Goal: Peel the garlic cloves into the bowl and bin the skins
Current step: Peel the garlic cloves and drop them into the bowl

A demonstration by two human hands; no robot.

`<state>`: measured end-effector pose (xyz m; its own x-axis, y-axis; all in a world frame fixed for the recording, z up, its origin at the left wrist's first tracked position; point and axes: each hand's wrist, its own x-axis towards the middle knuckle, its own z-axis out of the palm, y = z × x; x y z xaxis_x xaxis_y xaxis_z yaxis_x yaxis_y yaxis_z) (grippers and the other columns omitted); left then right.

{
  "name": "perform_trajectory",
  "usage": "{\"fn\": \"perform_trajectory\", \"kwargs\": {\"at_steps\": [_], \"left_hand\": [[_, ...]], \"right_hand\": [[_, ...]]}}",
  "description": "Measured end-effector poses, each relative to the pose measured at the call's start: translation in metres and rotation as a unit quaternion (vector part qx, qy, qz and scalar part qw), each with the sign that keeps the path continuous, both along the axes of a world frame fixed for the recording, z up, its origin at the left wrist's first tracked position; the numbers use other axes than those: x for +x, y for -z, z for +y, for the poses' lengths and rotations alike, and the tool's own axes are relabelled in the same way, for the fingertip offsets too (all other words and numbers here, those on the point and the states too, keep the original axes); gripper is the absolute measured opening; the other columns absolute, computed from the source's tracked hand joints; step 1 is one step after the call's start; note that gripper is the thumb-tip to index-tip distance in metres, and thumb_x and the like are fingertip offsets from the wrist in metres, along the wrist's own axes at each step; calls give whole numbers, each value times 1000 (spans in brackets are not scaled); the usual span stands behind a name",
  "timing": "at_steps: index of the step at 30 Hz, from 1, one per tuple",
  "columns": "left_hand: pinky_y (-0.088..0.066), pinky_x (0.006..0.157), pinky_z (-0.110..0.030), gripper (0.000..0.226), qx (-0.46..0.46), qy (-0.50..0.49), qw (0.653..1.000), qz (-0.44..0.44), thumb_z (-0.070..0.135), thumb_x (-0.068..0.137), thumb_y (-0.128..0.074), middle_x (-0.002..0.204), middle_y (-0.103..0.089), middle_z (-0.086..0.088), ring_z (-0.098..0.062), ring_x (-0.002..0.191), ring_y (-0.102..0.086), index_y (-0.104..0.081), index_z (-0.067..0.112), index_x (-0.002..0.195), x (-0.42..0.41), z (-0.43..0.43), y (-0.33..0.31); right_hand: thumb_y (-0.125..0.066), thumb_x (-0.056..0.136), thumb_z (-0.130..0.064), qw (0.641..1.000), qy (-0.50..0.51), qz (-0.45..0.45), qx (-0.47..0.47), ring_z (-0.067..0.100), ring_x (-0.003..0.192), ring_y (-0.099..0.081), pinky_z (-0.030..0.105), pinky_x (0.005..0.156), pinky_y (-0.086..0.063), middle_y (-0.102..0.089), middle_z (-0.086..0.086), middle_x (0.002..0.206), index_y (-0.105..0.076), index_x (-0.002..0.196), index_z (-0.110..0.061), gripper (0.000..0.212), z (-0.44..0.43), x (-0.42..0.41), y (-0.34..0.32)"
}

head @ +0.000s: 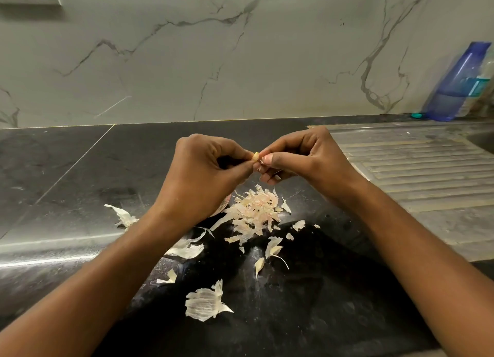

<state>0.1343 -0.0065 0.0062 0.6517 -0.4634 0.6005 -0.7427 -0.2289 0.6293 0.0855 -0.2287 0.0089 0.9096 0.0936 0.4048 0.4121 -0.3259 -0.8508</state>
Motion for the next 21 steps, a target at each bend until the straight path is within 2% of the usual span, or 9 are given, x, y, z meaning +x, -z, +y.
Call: {"fn": "perform_trajectory", "kwargs": {"at_steps": [3,9,15,21], "left_hand": [[-63,70,-22,17,5,-2,1000,-8,19,88,-84,87,-80,10,-4,74,-76,-83,16,105,-1,-1,1],[-66,76,-29,18,3,12,1000,12,13,92,-79,94,-81,5,-4,82,-78,-82,16,110,3,-1,1],[-65,73,-34,14,-5,1,1000,16,21,88,-82,86,-80,9,-14,78,-78,-82,22,102,5,0,-1],[-61,71,-17,14,-20,12,1000,20,21,87,-82,88,-79,10,-4,77,-77,-81,18,100,3,-2,0]], "right_hand": [[-73,98,-7,1000,3,-1,-12,34,83,-79,54,80,-66,-81,14,92,-80,103,2,12,0,1,0],[-79,93,-12,999,31,-11,-18,28,80,-80,42,77,-68,-82,10,90,-81,104,-2,15,-1,5,2],[-75,95,-7,1000,17,-6,8,31,84,-80,42,79,-67,-82,12,95,-79,110,1,17,-2,5,2],[-78,93,-10,1000,8,3,14,29,83,-80,39,79,-67,-82,12,94,-80,109,-1,18,-1,4,2]]}}
